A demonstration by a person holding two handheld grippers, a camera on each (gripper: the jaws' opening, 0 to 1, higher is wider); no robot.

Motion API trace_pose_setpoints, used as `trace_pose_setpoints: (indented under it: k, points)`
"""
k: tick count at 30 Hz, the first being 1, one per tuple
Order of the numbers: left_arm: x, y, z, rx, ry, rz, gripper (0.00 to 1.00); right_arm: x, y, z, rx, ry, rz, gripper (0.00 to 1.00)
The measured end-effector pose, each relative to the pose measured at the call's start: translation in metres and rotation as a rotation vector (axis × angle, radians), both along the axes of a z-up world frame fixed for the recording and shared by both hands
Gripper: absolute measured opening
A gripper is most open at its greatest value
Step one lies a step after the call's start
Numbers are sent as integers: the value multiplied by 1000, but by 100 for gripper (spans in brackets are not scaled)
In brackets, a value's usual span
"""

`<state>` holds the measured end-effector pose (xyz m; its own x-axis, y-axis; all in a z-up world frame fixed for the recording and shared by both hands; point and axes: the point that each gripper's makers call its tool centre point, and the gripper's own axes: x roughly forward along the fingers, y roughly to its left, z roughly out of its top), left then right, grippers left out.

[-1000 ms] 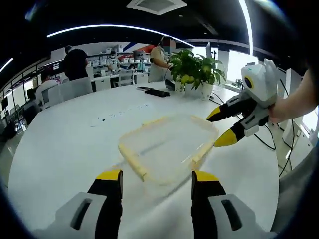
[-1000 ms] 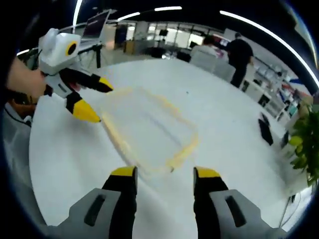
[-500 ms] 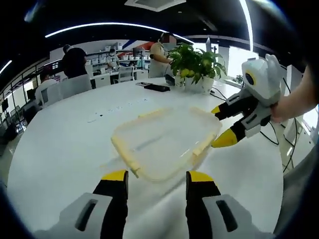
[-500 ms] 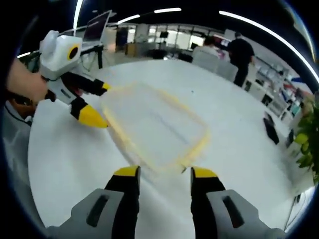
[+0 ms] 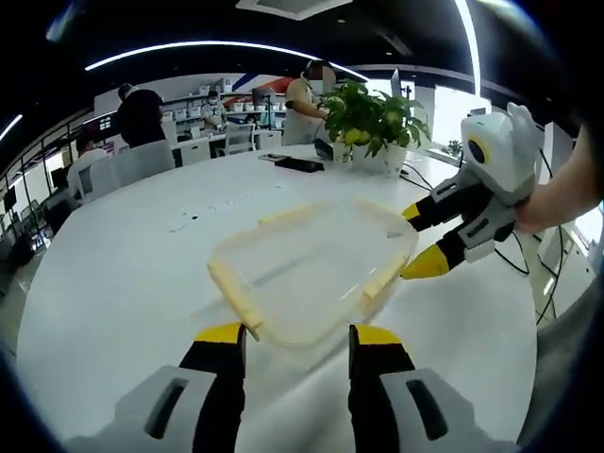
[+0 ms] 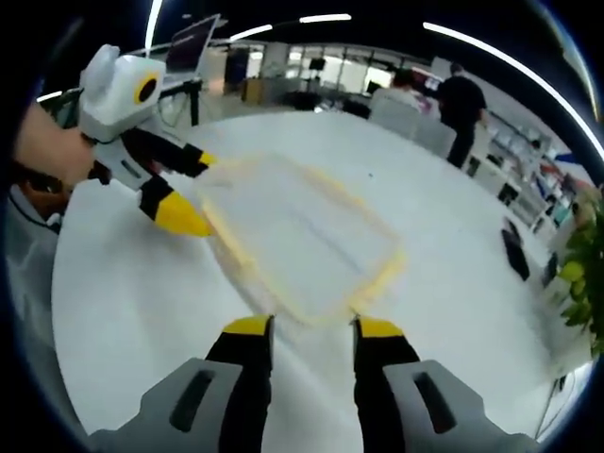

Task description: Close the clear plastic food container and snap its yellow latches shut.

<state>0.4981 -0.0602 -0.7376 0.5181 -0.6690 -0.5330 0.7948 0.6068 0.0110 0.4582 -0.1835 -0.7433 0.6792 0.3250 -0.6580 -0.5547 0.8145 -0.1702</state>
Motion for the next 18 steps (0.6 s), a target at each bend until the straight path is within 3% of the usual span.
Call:
trace_pose_setpoints:
  k: [18]
  points:
    - [7, 14, 1, 21, -11, 16, 37, 9, 15, 1, 1, -1, 12, 29]
